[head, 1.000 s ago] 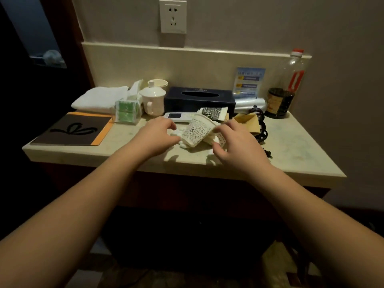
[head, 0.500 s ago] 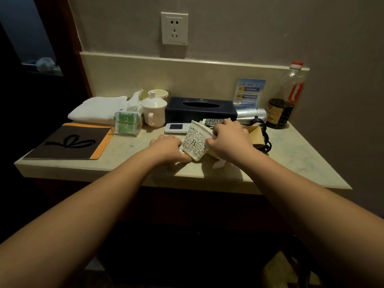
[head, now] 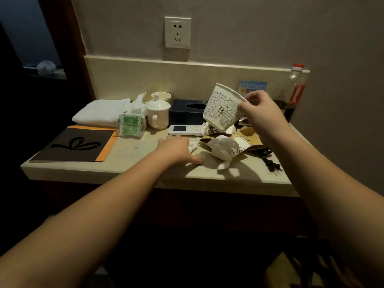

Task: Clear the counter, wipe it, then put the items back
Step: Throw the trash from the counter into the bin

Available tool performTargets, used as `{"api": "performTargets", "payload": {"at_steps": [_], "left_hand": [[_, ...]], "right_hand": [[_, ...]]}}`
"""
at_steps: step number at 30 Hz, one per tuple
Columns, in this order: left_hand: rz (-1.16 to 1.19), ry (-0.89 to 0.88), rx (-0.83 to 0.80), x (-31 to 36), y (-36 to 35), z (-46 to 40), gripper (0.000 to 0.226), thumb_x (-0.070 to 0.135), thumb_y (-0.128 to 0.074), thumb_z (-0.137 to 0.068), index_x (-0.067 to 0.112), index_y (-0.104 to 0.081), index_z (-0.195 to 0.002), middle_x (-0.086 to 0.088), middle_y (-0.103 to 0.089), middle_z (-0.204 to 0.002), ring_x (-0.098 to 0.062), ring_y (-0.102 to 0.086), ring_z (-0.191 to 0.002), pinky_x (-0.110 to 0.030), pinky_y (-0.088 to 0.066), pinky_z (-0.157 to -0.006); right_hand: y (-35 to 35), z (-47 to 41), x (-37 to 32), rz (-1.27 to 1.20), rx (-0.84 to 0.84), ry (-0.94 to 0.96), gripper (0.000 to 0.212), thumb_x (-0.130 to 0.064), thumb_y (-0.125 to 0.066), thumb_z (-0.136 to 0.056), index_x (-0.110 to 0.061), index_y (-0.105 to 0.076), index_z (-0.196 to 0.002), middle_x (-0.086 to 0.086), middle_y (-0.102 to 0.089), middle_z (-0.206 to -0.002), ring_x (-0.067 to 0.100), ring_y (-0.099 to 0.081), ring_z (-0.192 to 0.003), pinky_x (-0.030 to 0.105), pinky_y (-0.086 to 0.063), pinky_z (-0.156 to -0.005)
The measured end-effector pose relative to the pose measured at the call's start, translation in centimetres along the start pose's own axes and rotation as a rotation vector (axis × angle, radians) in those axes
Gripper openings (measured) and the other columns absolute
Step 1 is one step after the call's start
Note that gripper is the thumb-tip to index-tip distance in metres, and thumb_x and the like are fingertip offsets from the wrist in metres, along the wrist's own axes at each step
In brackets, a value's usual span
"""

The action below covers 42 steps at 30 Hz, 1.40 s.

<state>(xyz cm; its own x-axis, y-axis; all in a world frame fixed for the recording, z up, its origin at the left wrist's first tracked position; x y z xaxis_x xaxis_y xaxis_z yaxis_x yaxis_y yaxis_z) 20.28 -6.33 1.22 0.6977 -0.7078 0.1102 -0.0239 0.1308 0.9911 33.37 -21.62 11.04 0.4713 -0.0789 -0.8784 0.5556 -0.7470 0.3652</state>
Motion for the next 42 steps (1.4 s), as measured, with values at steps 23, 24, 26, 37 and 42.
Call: {"api": "performTargets", "payload": {"at_steps": [23, 24, 26, 37, 42], "left_hand": [[1.210, 0.052, 0.086, -1.9, 1.4, 3.1, 0.015, 0.031, -0.059, -0.096, 0.018, -0.066, -0.098, -0.005, -0.067, -0.097, -0.016, -0.058, -0.073, -0.030, -0.044, -0.068], [1.318, 0.063, 0.057, -1.7, 1.3, 3.3, 0.018, 0.030, -0.059, -0.096, 0.015, -0.066, -0.102, -0.006, -0.066, -0.098, -0.015, -0.056, -0.069, -0.030, -0.043, -0.067], [1.450, 0.083, 0.013, -1.4, 1.2, 3.4, 0.022, 0.027, -0.056, -0.098, 0.011, -0.064, -0.110, -0.006, -0.066, -0.096, -0.013, -0.054, -0.063, -0.027, -0.040, -0.062], [1.499, 0.026, -0.002, -0.5, 2.5, 5.6, 0.014, 0.028, -0.062, -0.093, 0.017, -0.064, -0.102, 0.000, -0.075, -0.089, -0.021, -0.061, -0.089, -0.033, -0.040, -0.076], [1.672, 0.120, 0.117, -2.6, 2.5, 6.0, 0.008, 0.016, -0.063, -0.092, 0.014, -0.065, -0.100, 0.001, -0.072, -0.079, -0.012, -0.063, -0.071, -0.025, -0.039, -0.061]], "right_hand": [[0.4, 1.4, 3.8, -0.189, -0.121, -0.137, 0.036, -0.009, -0.057, -0.091, -0.023, -0.049, -0.123, 0.004, -0.065, -0.108, 0.018, -0.064, -0.097, 0.030, -0.054, -0.077], [-0.2, 1.5, 3.4, -0.163, -0.175, -0.122, 0.037, -0.010, -0.058, -0.091, -0.024, -0.050, -0.124, 0.002, -0.065, -0.106, 0.018, -0.064, -0.096, 0.032, -0.053, -0.078], [-1.5, 1.7, 2.8, -0.116, -0.256, -0.096, 0.038, -0.011, -0.058, -0.092, -0.023, -0.050, -0.127, -0.001, -0.063, -0.103, 0.017, -0.063, -0.093, 0.031, -0.051, -0.077], [-4.8, 1.6, 0.1, 0.133, -0.329, 0.000, 0.048, -0.017, -0.062, -0.089, -0.026, -0.045, -0.134, 0.000, -0.061, -0.111, 0.024, -0.065, -0.095, 0.045, -0.055, -0.087], [-2.8, 0.3, 0.3, 0.305, -0.214, 0.126, 0.046, -0.030, -0.061, -0.092, -0.019, -0.047, -0.134, -0.003, -0.058, -0.123, 0.010, -0.056, -0.105, 0.028, -0.049, -0.092]]}}
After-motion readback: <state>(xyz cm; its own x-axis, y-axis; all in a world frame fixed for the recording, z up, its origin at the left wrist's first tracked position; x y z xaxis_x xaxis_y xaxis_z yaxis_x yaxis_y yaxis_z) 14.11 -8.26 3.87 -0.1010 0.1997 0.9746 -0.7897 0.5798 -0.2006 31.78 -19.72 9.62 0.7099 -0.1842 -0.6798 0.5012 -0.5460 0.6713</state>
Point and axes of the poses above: each hand's wrist, its own z-axis away from the middle knuckle, its own y-axis out of the back of the hand, x = y × z, the point moved 4 cm from there along -z, towards the middle knuckle
